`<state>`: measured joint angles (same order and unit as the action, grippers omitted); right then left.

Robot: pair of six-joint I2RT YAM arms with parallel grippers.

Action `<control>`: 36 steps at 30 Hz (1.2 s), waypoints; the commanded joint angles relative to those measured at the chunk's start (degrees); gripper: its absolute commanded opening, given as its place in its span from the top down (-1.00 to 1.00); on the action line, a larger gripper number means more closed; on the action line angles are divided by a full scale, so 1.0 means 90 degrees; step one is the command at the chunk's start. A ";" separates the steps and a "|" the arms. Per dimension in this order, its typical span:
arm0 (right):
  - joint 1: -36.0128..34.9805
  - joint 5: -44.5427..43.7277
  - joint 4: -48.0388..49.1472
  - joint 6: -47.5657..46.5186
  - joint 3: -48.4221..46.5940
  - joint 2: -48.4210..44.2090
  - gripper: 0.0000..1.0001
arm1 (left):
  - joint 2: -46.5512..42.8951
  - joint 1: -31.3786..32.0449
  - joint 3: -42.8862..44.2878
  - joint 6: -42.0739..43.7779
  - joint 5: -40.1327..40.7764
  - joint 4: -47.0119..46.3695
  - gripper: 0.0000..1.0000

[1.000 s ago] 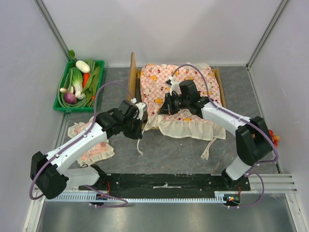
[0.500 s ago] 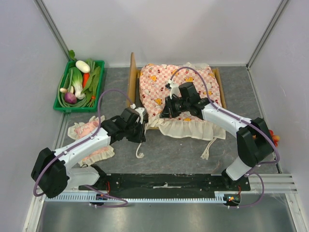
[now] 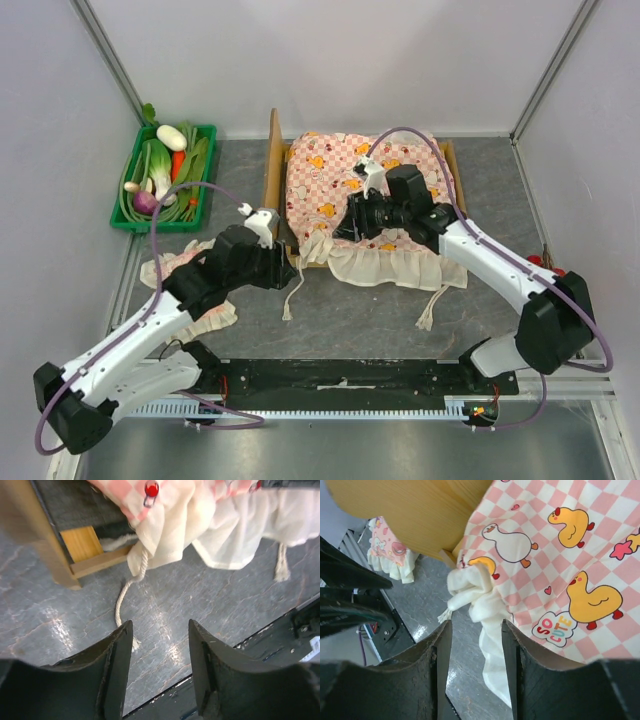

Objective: Set up the pet bed

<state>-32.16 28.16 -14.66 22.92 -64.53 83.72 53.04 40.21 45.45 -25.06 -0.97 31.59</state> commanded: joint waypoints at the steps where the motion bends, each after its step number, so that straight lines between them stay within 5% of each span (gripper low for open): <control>1: -0.0030 0.0171 -0.0032 0.0100 0.0187 -0.0600 -0.02 | -0.0590 -0.0024 0.0671 -0.0116 0.1178 0.0374 -0.16; 8: -0.0615 -0.0217 0.0231 0.0763 0.1631 -0.1868 0.07 | 0.0140 -0.0199 0.1385 0.0225 0.2578 0.0748 -0.37; 17: -0.1475 -0.2111 0.0875 0.1653 0.3234 -0.2272 0.06 | 0.0952 -0.0961 0.1444 0.0528 0.1407 -0.0111 -0.44; 20: -0.1465 -0.2708 0.1840 0.1740 0.3673 -0.2009 0.05 | 0.1167 -0.1010 0.1405 0.0704 0.1163 -0.0472 -0.43; 28: -0.1339 -0.4320 0.3221 0.1292 0.3412 -0.0574 0.06 | 0.1705 -0.1156 0.1376 0.0646 0.1142 -0.1020 0.21; 36: -0.0977 -0.3208 0.5296 0.0969 0.3380 0.0599 -0.04 | 0.2173 -0.1459 0.1326 0.0656 0.0714 -0.1245 0.93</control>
<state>-42.11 -3.92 16.05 34.30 -34.39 86.02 69.93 27.59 57.39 -18.98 12.43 23.86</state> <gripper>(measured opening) 0.511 0.213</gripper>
